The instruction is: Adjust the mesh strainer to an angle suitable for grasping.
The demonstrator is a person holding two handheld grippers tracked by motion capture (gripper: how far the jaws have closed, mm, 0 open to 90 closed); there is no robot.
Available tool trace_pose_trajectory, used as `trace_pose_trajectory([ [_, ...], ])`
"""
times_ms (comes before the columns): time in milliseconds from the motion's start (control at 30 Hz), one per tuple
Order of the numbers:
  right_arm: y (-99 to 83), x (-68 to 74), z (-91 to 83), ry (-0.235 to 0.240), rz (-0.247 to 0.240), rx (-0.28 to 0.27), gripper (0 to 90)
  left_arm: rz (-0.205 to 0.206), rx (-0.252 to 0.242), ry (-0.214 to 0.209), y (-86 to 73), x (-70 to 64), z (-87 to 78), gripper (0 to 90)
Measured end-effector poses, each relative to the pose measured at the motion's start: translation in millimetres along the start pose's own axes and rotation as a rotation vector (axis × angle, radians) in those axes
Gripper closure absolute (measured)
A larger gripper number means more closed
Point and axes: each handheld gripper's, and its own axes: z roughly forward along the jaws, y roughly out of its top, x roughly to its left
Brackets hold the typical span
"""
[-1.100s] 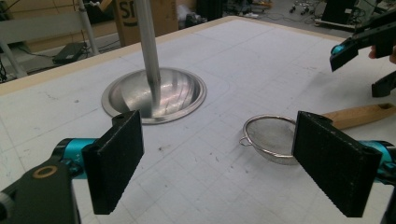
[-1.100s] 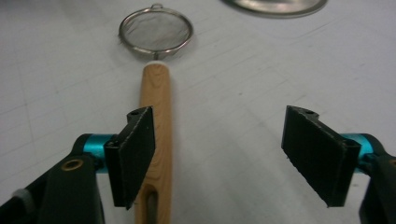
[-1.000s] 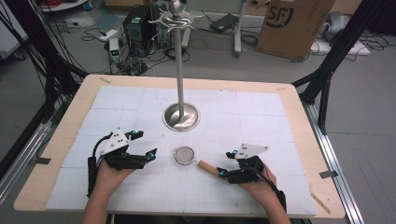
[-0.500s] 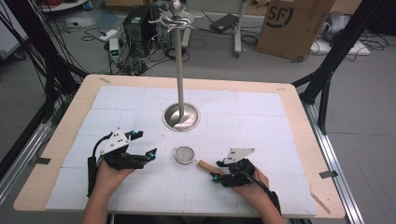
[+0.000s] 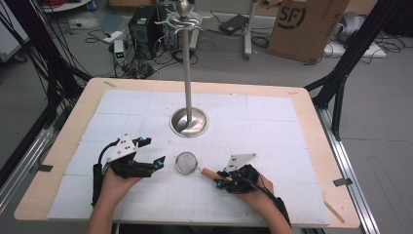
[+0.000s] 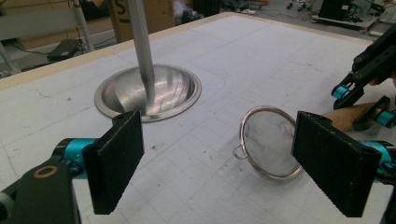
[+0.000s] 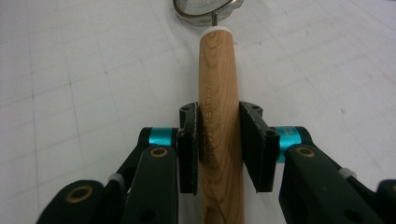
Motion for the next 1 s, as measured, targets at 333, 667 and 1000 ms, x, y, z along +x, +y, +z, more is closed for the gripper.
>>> trace_pose_trajectory([
  [333,38.9,11.9,35.8,0.105,-0.084,0.015,69.7,-0.009,-0.013,0.001,1.3,1.4,-3.4,17.6],
  [667,74.8,26.2,67.8,0.172,-0.131,0.011,69.7,-0.009,-0.019,0.005,3.1,2.4,-7.1,17.6],
  [1000,70.6,22.6,59.1,0.117,-0.113,0.032,55.7,-0.014,-0.015,0.014,0.9,4.2,-9.7,17.6],
])
